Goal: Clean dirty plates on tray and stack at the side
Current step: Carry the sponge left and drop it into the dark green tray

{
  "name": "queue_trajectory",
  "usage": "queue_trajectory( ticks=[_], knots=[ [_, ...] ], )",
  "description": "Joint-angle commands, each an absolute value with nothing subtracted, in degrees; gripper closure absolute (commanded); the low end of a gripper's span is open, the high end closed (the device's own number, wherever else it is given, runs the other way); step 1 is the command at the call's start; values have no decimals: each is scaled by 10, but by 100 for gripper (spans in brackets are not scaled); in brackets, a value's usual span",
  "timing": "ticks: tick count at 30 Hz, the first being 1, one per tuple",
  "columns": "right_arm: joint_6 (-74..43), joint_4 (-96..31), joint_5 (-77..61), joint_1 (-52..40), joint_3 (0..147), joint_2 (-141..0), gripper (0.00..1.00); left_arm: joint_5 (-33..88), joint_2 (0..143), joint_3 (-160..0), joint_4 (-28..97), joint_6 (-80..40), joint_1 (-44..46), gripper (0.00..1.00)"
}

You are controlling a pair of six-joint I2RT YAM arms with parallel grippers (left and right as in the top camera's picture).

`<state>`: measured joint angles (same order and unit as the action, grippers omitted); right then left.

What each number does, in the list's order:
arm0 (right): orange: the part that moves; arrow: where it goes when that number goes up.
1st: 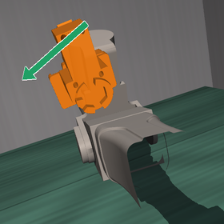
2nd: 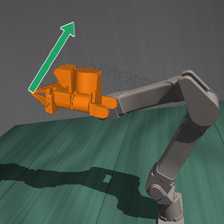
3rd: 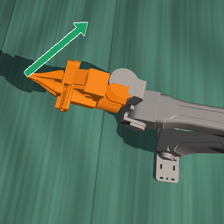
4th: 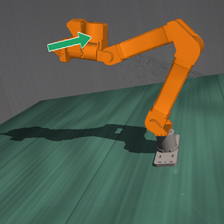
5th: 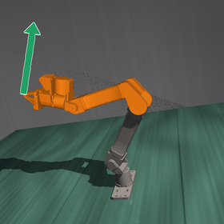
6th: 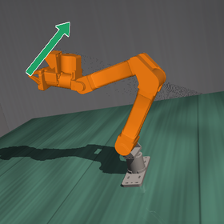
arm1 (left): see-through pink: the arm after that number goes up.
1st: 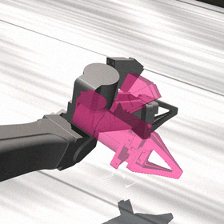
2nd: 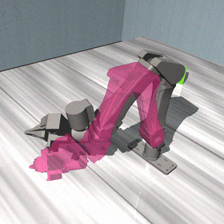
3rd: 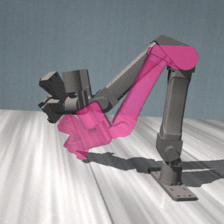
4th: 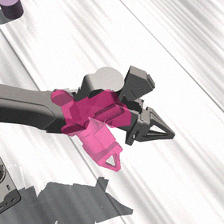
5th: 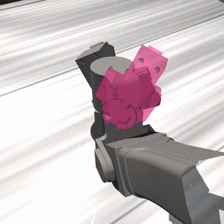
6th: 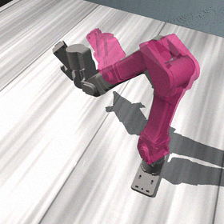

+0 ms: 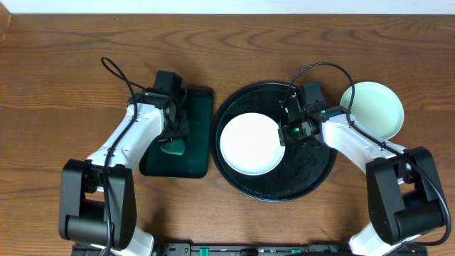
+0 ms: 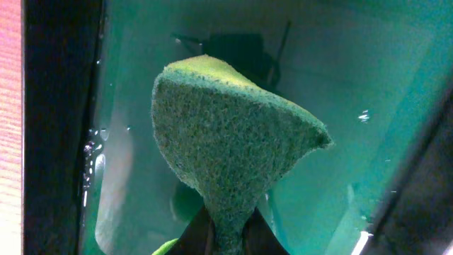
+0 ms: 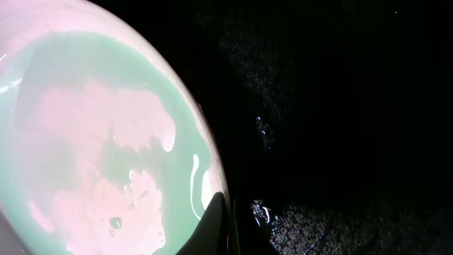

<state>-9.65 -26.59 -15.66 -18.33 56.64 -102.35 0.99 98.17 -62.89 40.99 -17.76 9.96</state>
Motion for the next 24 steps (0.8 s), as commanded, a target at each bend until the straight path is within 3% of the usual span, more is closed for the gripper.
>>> queue_trajectory(
  ticks=[1,4,10,16,20,24],
  knots=[
    [-98,-266,-159,-189,563,-1027,99,-12,986,-623,406,-169,99,92],
    [-98,-266,-159,-189,563,-1027,99,-11,986,-624,401,-170,99,75],
    [-98,-265,-159,-189,563,-1027,99,-9,975,-634,402,-170,99,55],
    [-98,-266,-159,-189,563,-1027,99,-9,923,-662,401,-170,81,45],
    [-98,-266,-159,-189,563,-1027,99,-9,874,-668,397,-170,40,44],
    [-98,-266,-159,-189,563,-1027,99,-9,833,-667,398,-170,-18,27]
  ],
)
